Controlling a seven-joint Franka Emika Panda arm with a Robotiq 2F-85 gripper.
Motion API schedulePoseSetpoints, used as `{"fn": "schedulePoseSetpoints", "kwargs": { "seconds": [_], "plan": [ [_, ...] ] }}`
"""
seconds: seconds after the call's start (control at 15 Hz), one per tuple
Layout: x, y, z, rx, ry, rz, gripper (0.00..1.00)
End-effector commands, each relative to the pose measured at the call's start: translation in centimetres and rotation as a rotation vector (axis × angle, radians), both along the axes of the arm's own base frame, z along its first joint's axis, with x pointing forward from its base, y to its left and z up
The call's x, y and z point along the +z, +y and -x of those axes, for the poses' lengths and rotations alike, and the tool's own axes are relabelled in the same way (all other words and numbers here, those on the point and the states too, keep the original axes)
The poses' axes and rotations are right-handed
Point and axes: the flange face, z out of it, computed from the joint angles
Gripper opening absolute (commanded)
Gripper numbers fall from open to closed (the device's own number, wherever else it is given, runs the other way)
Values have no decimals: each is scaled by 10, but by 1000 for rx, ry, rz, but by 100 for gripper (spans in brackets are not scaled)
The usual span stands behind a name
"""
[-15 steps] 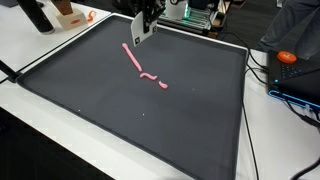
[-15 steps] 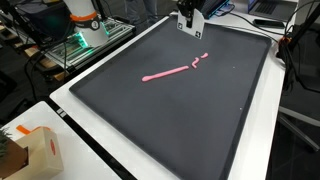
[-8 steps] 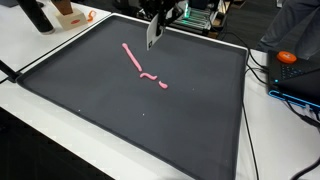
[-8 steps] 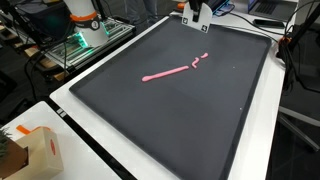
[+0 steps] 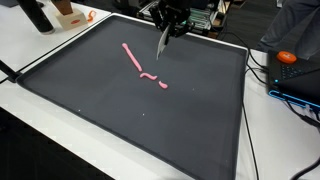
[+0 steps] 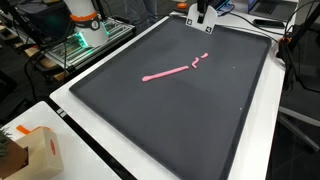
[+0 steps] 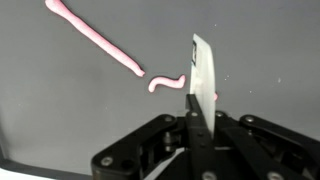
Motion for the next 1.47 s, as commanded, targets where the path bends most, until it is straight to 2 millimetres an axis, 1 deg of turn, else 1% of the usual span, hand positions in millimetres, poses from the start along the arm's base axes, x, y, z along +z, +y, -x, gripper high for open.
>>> {"fn": "schedulePoseSetpoints", "kwargs": {
  "seconds": [0.0, 0.33, 0.67, 0.87, 1.07, 1.4],
  "plan": [
    [-9, 13, -8, 24, 26, 50, 1],
    [-15, 19, -14, 48, 28, 58, 1],
    [-8, 14, -16, 61, 14, 34, 1],
    [1, 7, -15, 73, 0, 19, 1],
    [13, -4, -14, 76, -26, 4, 1],
    [37, -29, -9, 56, -74, -20, 1]
  ]
}}
